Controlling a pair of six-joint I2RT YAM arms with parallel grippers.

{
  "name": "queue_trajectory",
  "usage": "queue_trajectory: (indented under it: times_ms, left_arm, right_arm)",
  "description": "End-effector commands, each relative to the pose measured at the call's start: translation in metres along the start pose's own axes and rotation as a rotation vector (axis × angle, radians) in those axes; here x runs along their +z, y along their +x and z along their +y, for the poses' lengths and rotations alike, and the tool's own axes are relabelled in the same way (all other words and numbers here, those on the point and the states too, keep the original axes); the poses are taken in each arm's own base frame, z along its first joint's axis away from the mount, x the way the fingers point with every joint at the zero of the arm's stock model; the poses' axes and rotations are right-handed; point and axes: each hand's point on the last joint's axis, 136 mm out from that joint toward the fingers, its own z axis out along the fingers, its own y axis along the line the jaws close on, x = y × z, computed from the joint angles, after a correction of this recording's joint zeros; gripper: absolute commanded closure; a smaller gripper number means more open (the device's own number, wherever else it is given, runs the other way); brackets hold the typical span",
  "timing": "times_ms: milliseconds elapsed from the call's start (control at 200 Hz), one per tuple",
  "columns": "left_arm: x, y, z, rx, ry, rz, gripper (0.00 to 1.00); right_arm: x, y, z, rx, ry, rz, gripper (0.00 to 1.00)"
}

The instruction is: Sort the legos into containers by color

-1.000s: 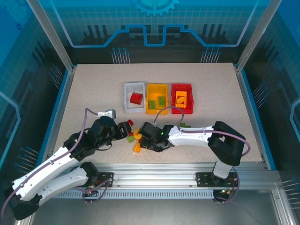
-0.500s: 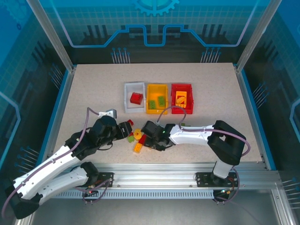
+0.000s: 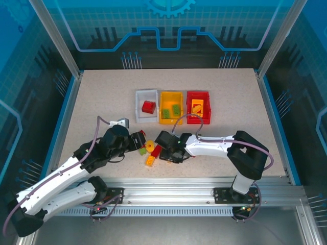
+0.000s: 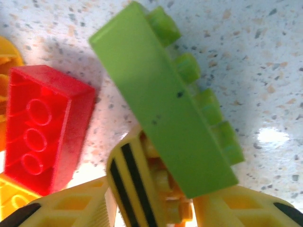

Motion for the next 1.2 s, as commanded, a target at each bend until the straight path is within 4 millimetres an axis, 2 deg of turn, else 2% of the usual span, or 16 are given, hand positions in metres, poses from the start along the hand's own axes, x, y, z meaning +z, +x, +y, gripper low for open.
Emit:
queue_trajectory:
  times_ms: [0, 165, 275, 425, 570, 645, 750, 925, 1045, 1196]
  left_arm:
    - [0.001, 0.002, -0.008, 0.001, 0.041, 0.009, 0.43]
    - [0.001, 0.002, -0.012, -0.002, 0.069, 0.008, 0.43]
    - [-0.003, -0.002, -0.017, -0.007, 0.093, -0.006, 0.43]
    - [-0.011, -0.008, -0.028, -0.01, 0.136, -0.02, 0.43]
    - [-0.018, -0.018, -0.042, -0.011, 0.176, -0.037, 0.42]
    - [-0.017, -0.021, -0.053, -0.004, 0.206, -0.035, 0.42]
    - [-0.011, -0.021, -0.074, 0.012, 0.265, -0.004, 0.42]
    - [0.01, -0.023, -0.112, 0.064, 0.314, 0.024, 0.42]
    - [0.029, -0.021, -0.138, 0.112, 0.33, 0.036, 0.42]
    - [0.05, -0.017, -0.164, 0.17, 0.33, 0.039, 0.42]
  right_arm:
    - [0.002, -0.003, -0.004, -0.041, 0.045, 0.015, 0.58]
    - [0.005, -0.002, 0.0, -0.072, 0.049, 0.02, 0.7]
    - [-0.005, 0.001, 0.007, -0.106, 0.029, 0.01, 0.74]
    - [-0.037, 0.0, 0.014, -0.153, 0.003, -0.045, 0.77]
    - [-0.077, -0.02, 0.011, -0.165, -0.027, -0.138, 0.78]
    - [-0.098, -0.039, 0.003, -0.158, -0.031, -0.194, 0.78]
    - [-0.121, -0.08, -0.017, -0.124, -0.022, -0.274, 0.78]
    - [-0.136, -0.164, -0.055, -0.045, -0.017, -0.355, 0.78]
    - [-0.128, -0.222, -0.069, -0.01, 0.007, -0.365, 0.79]
    - [-0.099, -0.278, -0.076, 0.028, 0.023, -0.314, 0.79]
